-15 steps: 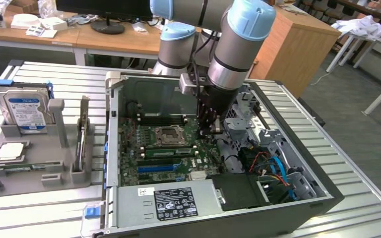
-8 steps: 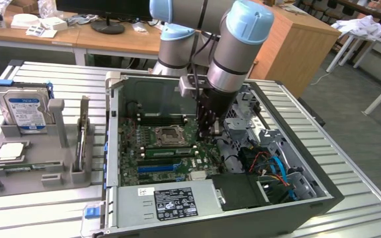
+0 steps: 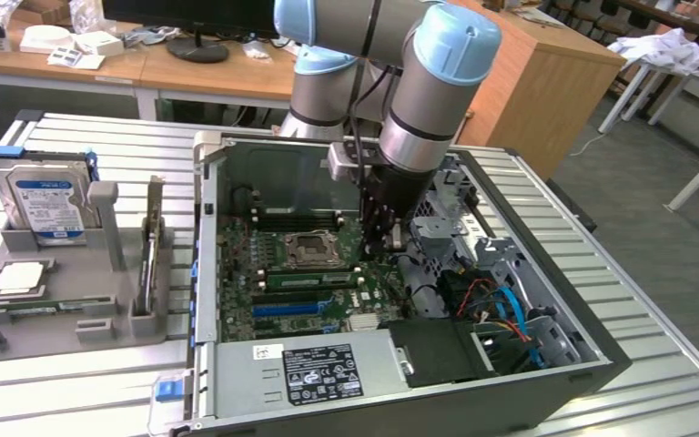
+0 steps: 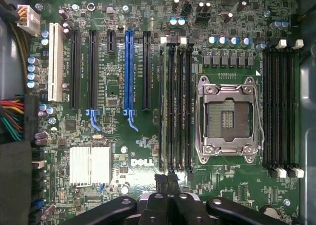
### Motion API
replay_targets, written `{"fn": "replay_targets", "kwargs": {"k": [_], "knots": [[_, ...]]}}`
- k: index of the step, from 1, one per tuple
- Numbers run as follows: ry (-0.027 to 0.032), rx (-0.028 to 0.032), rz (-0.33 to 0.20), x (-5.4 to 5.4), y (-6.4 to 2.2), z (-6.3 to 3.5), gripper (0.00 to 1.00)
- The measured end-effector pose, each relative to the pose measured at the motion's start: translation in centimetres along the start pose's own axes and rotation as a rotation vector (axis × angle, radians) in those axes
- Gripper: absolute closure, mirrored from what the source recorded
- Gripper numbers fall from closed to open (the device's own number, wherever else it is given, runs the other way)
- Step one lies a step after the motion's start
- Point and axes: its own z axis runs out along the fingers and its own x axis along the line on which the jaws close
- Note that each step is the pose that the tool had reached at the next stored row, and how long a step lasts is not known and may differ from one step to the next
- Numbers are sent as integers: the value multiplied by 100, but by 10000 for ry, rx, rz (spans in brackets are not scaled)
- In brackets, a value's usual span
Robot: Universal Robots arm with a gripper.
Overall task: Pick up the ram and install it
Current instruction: 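Press down the ram until it locks into place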
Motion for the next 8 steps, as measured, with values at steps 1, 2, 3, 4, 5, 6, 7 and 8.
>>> {"fn": "replay_targets", "kwargs": {"k": [1, 2, 3, 4, 5, 6, 7, 8], "knots": [[1, 0, 0, 2, 0, 0, 89], [0, 0, 0, 2, 0, 0, 89], [1, 0, 0, 2, 0, 0, 89], [2, -1, 0, 3, 0, 0, 89], [2, -1, -1, 3, 0, 7, 89], [2, 1, -1, 4, -1, 19, 89], [1, 2, -1, 4, -1, 32, 89], [2, 2, -1, 5, -2, 43, 89]]}}
